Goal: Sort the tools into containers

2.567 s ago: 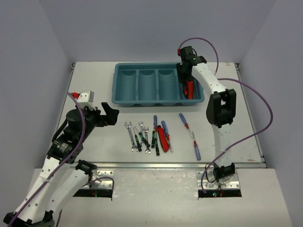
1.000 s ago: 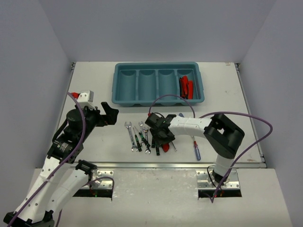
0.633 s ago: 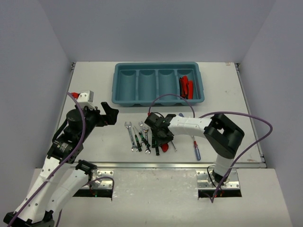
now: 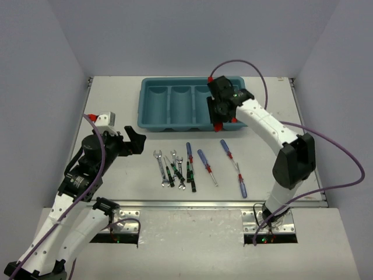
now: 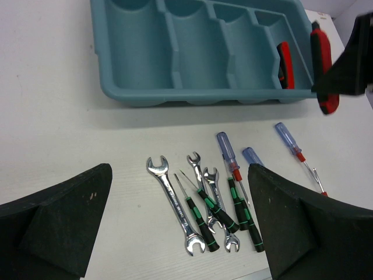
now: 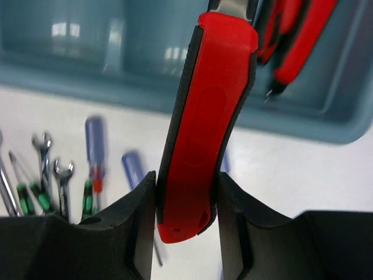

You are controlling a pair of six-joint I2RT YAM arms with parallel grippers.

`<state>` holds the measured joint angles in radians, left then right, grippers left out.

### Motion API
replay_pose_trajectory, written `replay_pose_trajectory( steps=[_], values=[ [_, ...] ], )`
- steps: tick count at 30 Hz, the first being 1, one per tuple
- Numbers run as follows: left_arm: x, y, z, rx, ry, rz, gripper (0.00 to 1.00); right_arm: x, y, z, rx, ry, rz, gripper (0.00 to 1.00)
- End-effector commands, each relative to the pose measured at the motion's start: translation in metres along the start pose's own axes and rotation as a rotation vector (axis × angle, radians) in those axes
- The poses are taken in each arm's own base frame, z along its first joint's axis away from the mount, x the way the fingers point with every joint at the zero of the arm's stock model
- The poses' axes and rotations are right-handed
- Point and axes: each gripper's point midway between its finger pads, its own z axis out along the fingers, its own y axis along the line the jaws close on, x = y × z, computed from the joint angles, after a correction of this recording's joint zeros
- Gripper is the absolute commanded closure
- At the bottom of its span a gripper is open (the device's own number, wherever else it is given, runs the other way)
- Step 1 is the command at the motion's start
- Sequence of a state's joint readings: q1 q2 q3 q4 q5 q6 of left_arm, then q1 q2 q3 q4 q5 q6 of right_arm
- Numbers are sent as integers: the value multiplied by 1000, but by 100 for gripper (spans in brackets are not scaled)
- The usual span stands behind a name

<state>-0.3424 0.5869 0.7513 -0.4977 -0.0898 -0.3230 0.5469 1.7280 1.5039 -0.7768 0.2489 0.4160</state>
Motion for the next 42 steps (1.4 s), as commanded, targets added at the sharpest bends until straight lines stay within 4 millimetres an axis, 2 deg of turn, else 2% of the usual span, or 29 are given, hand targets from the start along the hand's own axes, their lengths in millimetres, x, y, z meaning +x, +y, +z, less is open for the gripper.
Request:
replay_pose_trajectory(
  steps=[1, 2, 4, 5, 10, 11, 13, 17, 19, 21, 22, 23, 25, 26, 27, 28, 29, 31, 32, 36, 37, 40, 42],
  values=[
    [-8, -7, 0, 27, -33, -3, 0, -54, -40, 17, 52, -10, -64, 79],
    [-8, -7, 0, 27, -34, -3, 0, -59, -46, 29, 64, 4, -80, 79],
    [-8, -7, -1, 27, -34, -3, 0, -85, -64, 30, 94, -24, -60, 78],
    [-8, -7, -1, 29, -37, -4, 0, -91, -71, 37, 106, -13, -55, 78],
    [-9, -8, -3, 30, -43, -5, 0, -108, -99, 68, 147, 14, -38, 72],
    [-9, -8, -3, 31, -43, -5, 0, -108, -105, 70, 157, 18, -34, 65],
    [-8, -9, -3, 33, -40, -5, 0, -107, -113, 72, 177, 23, -33, 43],
    [-7, -9, -1, 34, -35, -2, 0, -109, -123, 55, 218, 13, -33, 35],
    [-7, -9, -1, 33, -32, -2, 0, -113, -122, 31, 210, -17, -6, 32],
    [-7, -8, -1, 30, -33, -2, 0, -106, -115, 8, 173, -19, 32, 32],
    [-7, -8, -1, 27, -35, -2, 0, -95, -111, 0, 148, -6, 38, 32],
    [-8, -7, -2, 26, -40, -4, 0, -62, -99, 1, 114, 51, 23, 33],
    [-9, -7, -3, 24, -46, -7, 0, -34, -85, -31, 40, 14, 23, 34],
    [-9, -7, -3, 24, -46, -7, 0, -5, -82, -29, 29, 51, 23, 35],
    [-9, -7, -3, 25, -45, -6, 0, 34, -81, -23, 23, 106, 23, 37],
    [-8, -7, -3, 25, -43, -6, 0, 43, -83, -36, 20, 77, 43, 37],
    [-8, -8, -2, 27, -40, -6, 0, 61, -84, -39, 20, 88, 55, 38],
    [-7, -8, 0, 27, -31, -4, 0, 103, -85, -36, 19, 131, 73, 38],
    [-6, -8, 0, 27, -26, -2, 0, 131, -82, -30, 5, 177, 77, 39],
    [-6, -8, 0, 28, -27, -2, 0, 197, -73, -17, -23, 276, 109, 44],
    [-6, -8, 0, 28, -28, -3, 0, 211, -71, -12, -31, 299, 109, 46],
    [-6, -8, 0, 27, -27, -3, 0, 228, -64, -3, -45, 343, 103, 50],
    [-5, -8, 1, 27, -22, -1, 0, 230, -61, 1, -42, 358, 93, 54]
  ],
)
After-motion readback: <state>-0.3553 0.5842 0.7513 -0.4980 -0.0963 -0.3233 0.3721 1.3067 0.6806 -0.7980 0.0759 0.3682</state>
